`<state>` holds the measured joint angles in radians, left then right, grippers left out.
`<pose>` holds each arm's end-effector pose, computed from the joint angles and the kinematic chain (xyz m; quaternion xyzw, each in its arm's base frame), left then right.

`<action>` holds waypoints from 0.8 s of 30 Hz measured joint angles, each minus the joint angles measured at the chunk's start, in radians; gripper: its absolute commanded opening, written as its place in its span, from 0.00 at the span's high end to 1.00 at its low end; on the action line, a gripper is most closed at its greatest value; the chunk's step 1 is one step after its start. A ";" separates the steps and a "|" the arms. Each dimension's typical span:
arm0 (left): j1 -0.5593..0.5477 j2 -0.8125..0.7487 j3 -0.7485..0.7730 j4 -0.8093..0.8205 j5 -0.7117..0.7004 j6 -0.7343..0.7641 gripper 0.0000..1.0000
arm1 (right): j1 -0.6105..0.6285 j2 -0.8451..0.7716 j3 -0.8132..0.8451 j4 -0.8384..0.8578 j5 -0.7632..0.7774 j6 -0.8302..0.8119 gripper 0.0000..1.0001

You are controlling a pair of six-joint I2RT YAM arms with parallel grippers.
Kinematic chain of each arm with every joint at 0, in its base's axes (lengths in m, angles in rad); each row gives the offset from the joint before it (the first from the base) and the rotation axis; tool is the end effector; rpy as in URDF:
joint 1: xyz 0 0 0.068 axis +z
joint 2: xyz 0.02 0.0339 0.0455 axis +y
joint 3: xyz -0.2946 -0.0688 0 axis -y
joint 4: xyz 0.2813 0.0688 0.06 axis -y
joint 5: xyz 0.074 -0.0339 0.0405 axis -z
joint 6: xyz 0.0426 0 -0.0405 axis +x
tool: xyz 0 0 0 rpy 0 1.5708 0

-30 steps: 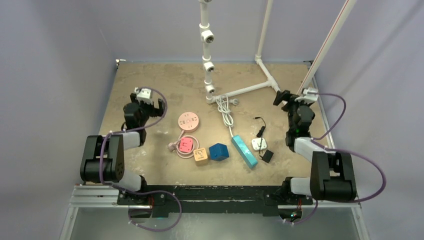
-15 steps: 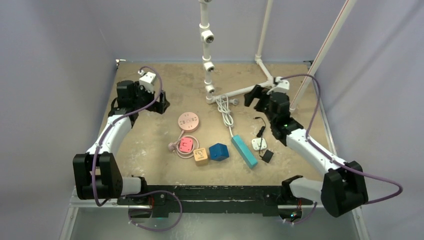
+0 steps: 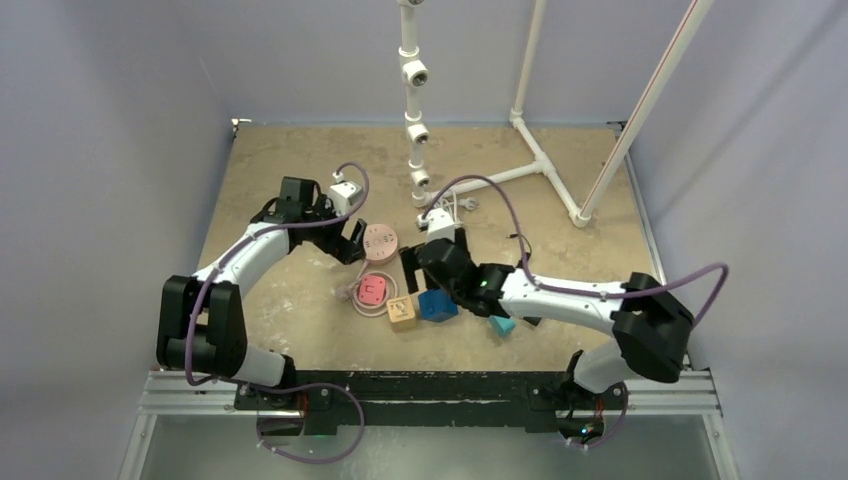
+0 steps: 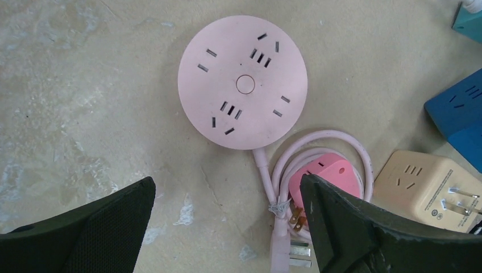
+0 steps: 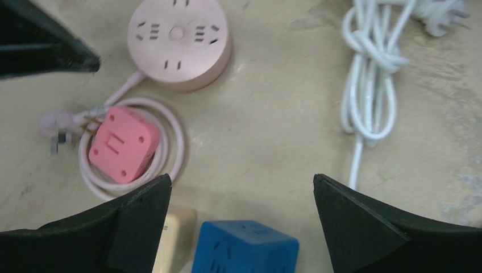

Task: Insert the plug
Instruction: Move the socket to the center of the board.

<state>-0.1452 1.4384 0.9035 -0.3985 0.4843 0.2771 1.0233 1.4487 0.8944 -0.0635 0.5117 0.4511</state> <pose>0.3139 -0.0660 0.2240 0.2667 0.8857 -0.2072 0.3185 0.1977 0.2841 0.2445 -0.1313 0.8575 0.1318 0.4797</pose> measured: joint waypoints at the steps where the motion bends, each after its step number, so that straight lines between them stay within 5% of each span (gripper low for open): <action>1: -0.005 0.006 0.000 -0.002 -0.003 0.003 0.04 | 0.023 0.021 0.008 -0.006 0.003 -0.003 0.05; 9: -0.024 0.077 -0.002 0.054 -0.042 -0.007 0.03 | 0.093 0.119 0.045 -0.039 0.009 -0.008 0.08; 24: -0.172 0.272 0.082 0.238 -0.114 -0.088 0.02 | 0.165 0.000 0.010 -0.194 0.066 0.092 0.01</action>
<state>-0.3176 1.7100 0.9855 -0.1600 0.3698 0.1894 1.1881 1.4483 0.9043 -0.2577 0.5781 0.5430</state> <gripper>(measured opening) 0.991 0.987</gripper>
